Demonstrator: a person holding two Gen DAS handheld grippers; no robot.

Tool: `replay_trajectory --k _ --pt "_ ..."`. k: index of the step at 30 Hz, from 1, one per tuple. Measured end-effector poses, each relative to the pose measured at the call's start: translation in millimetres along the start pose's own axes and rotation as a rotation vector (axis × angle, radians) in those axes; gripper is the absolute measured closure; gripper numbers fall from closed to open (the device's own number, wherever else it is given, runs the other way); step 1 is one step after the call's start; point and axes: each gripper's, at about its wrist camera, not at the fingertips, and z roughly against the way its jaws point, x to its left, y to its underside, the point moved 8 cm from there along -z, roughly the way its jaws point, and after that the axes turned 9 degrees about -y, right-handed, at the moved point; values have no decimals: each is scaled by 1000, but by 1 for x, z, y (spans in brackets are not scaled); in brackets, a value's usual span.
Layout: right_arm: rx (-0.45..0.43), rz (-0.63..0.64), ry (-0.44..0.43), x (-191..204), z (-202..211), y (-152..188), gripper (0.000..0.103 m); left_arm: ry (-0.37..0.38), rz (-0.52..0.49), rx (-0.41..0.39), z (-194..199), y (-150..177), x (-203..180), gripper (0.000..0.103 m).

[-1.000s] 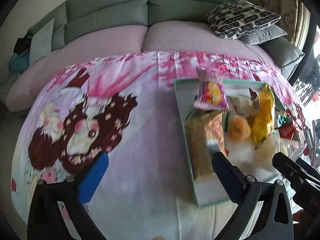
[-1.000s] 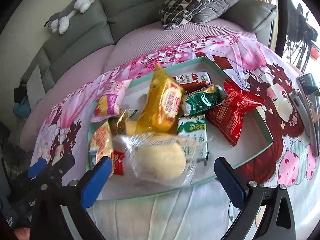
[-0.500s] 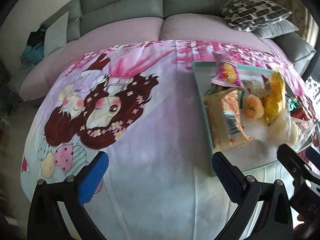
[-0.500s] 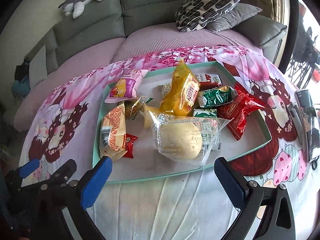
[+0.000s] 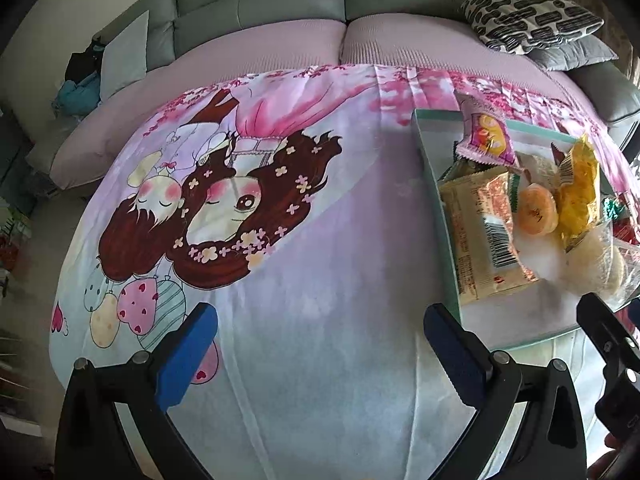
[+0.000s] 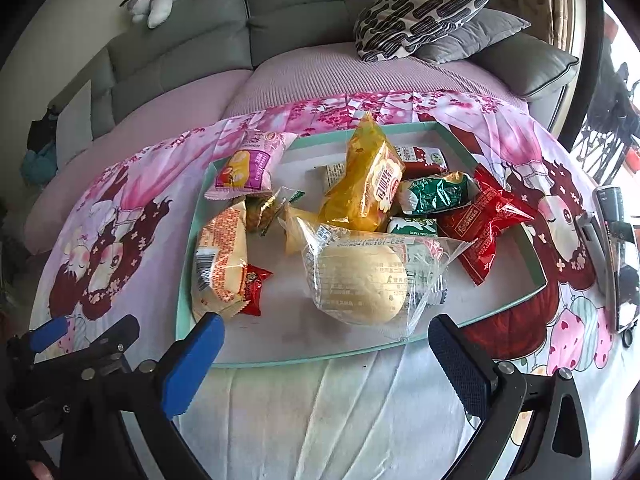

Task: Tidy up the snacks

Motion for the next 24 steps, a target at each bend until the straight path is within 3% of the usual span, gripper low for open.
replay_trajectory --k 24 --pt "5 -6 11 -9 -1 -1 0 -52 -5 67 -18 5 4 0"
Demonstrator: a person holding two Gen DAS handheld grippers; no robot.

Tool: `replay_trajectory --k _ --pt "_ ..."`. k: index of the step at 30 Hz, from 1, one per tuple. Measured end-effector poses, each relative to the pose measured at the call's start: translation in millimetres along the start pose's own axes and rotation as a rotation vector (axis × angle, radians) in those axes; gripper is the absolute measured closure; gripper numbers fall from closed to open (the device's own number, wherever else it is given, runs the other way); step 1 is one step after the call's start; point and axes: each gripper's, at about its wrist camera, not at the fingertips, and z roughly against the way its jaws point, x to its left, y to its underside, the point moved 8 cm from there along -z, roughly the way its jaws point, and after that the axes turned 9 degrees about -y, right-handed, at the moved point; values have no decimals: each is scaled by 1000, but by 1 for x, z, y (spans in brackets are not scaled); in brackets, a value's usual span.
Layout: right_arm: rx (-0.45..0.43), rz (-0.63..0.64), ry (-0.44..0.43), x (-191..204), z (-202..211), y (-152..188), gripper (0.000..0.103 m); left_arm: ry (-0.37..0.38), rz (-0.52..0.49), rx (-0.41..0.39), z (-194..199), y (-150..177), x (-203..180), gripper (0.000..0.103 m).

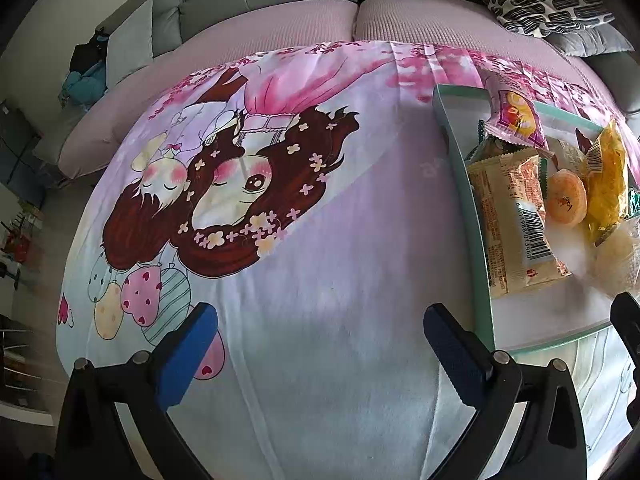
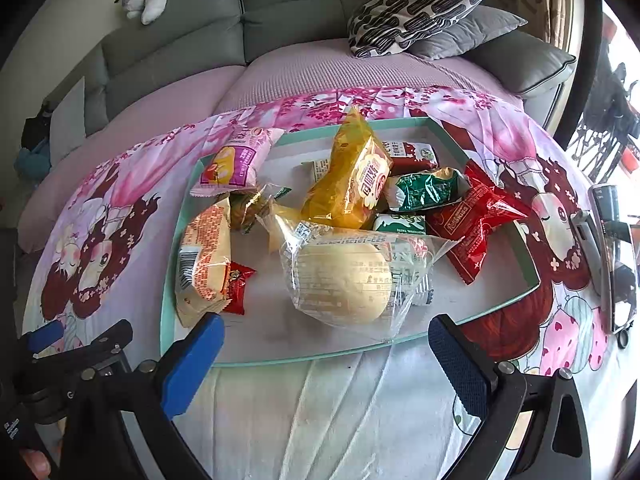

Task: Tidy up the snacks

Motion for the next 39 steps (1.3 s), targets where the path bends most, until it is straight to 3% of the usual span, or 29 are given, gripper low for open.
replay_trajectory --k 39 --pt "8 -14 8 -3 -2 1 0 -3 16 28 -4 -1 -1 0"
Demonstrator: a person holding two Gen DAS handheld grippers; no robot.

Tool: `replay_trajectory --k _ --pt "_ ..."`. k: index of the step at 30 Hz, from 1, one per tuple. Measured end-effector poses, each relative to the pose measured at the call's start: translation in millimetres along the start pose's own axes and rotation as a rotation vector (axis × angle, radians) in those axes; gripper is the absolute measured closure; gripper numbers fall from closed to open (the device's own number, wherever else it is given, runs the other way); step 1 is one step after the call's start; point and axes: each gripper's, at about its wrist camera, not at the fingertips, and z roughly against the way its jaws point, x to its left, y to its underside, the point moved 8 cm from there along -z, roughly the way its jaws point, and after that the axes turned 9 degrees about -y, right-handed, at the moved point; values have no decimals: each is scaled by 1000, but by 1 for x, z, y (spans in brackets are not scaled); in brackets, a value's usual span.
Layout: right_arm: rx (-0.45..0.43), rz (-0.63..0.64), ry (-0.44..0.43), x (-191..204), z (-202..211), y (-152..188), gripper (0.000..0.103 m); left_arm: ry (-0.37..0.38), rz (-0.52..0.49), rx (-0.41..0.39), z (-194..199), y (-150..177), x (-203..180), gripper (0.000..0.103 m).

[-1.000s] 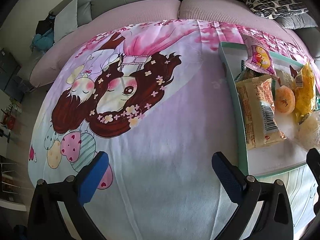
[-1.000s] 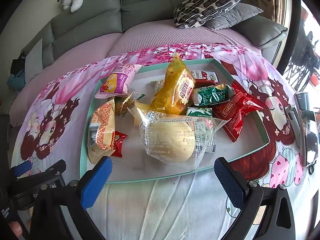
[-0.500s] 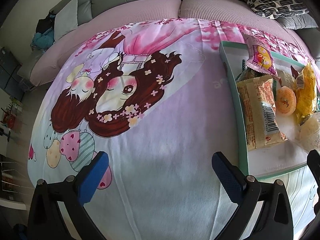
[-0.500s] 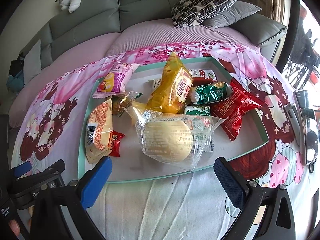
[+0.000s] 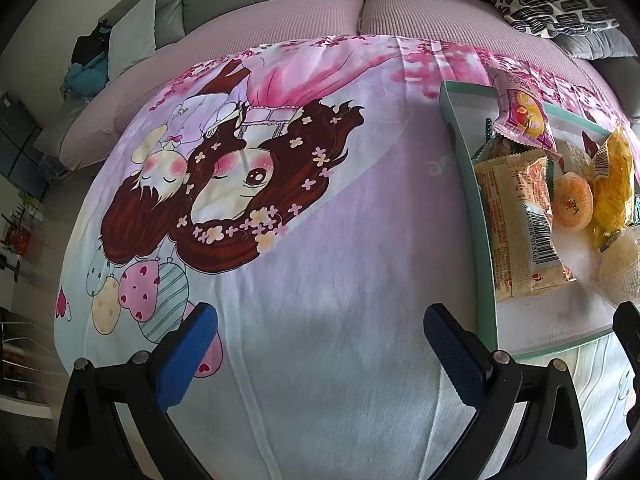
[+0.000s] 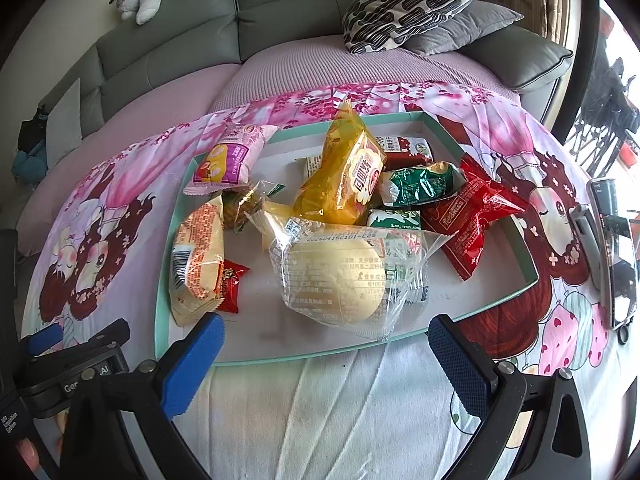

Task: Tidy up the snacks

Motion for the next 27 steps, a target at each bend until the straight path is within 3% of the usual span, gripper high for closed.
replay_trajectory --k 27 --pt "1 -1 1 0 0 0 0 3 -13 -18 3 -1 -3 0"
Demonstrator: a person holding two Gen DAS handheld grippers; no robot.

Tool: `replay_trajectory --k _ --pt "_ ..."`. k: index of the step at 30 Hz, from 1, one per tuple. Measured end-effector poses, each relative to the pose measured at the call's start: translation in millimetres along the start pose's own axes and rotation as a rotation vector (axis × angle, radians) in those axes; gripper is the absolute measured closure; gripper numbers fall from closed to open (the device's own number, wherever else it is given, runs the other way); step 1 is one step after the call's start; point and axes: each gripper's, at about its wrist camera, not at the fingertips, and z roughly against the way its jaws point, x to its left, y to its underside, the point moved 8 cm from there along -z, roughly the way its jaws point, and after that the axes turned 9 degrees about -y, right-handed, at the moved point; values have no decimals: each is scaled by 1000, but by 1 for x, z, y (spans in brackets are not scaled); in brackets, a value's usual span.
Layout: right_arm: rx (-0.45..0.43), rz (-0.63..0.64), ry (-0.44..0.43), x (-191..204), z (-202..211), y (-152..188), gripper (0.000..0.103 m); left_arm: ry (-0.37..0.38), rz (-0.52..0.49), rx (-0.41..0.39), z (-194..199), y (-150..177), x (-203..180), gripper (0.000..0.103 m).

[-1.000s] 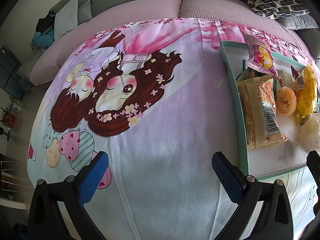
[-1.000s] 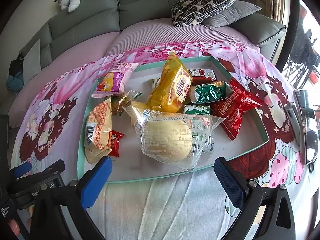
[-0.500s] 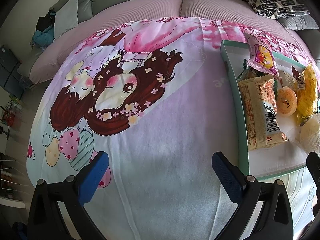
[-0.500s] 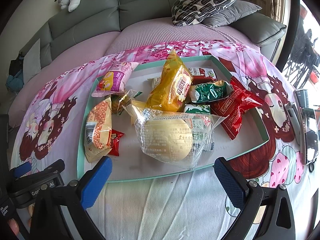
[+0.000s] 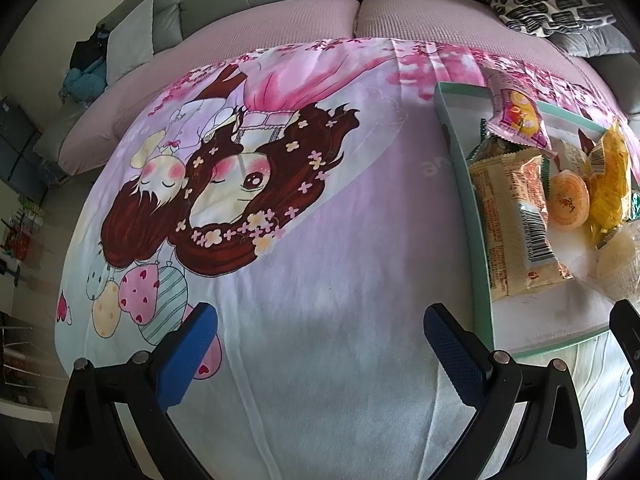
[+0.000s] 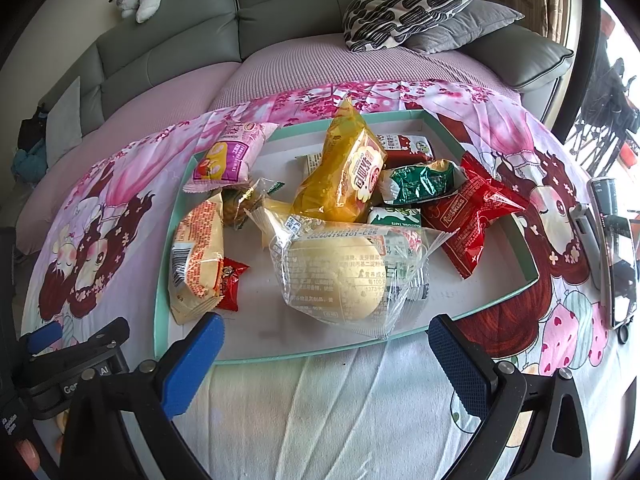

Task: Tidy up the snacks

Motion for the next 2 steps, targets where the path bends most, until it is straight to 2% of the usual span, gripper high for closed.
replay_trajectory --k 2 --pt "0 0 0 0 0 0 0 4 3 8 -1 0 0 0"
